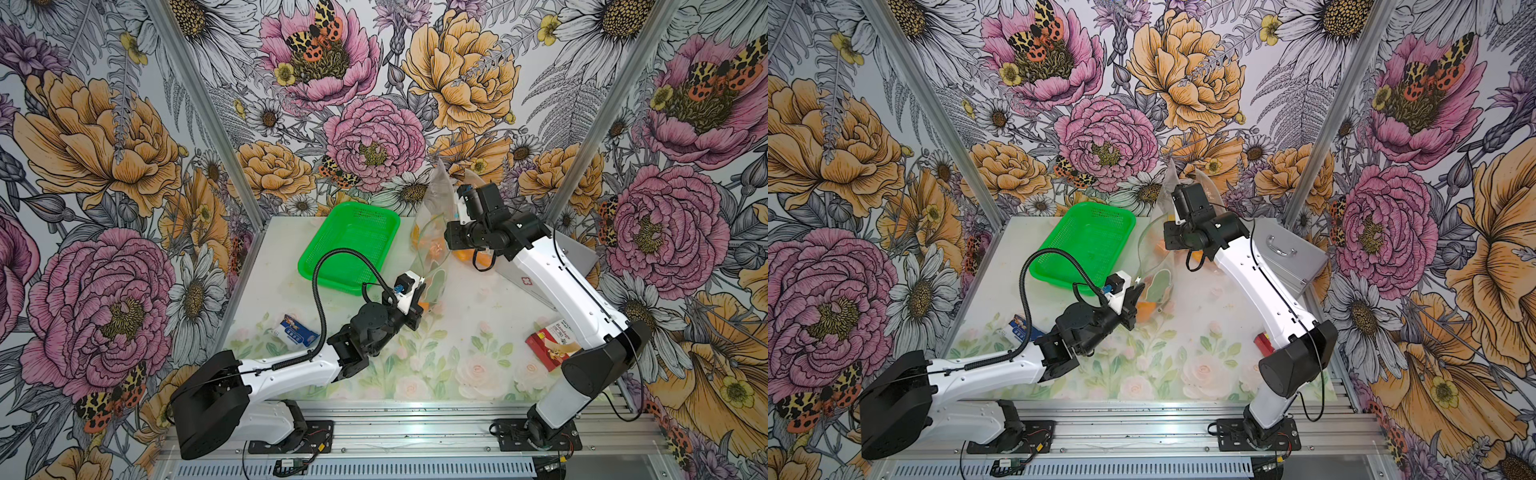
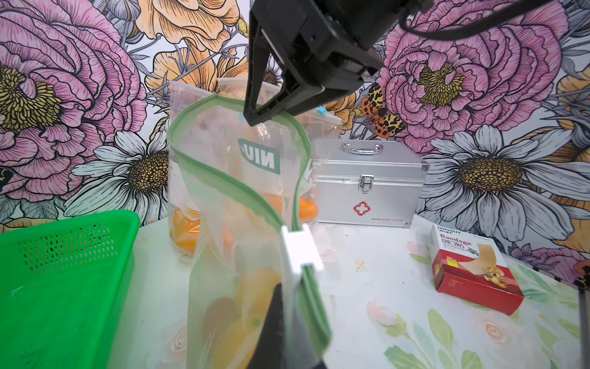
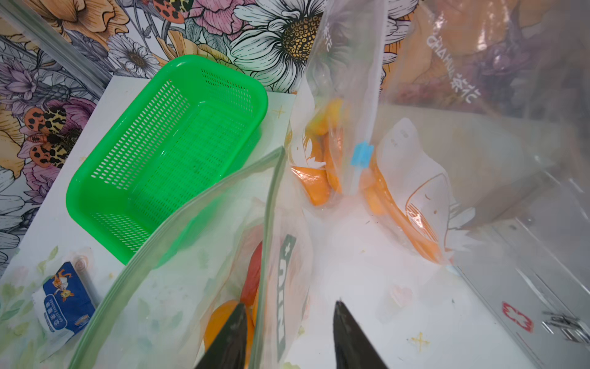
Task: Place the mango in a zip-top bag and seal the zipper
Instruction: Adjust the zipper food storage bag at the center of the board.
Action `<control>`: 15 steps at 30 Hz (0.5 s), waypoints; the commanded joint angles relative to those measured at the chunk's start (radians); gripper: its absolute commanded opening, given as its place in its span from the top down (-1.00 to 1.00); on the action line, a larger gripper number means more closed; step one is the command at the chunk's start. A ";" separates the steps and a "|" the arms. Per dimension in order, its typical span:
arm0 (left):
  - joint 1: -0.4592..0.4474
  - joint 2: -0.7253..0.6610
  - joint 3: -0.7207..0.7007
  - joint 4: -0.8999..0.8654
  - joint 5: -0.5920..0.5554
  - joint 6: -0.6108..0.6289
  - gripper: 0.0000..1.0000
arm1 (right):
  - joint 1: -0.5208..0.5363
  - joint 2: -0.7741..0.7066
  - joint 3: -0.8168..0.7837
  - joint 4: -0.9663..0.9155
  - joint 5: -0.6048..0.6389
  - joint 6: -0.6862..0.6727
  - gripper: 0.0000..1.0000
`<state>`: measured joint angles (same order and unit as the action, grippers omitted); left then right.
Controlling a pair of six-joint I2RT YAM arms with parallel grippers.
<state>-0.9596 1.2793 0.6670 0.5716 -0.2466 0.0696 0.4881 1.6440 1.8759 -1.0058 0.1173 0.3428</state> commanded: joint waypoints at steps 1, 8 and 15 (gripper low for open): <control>0.061 -0.059 0.072 -0.081 0.149 0.060 1.00 | -0.010 -0.091 -0.007 0.009 0.080 -0.030 -0.29; 0.229 -0.057 0.163 -0.211 0.511 0.131 1.00 | -0.018 -0.167 0.003 0.011 0.086 -0.097 -0.43; 0.406 -0.012 0.263 -0.217 0.920 0.134 1.00 | -0.019 -0.229 -0.001 0.027 -0.004 -0.237 -0.99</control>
<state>-0.5961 1.2583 0.8700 0.3424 0.4164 0.1879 0.4721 1.4425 1.8717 -1.0039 0.1543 0.1867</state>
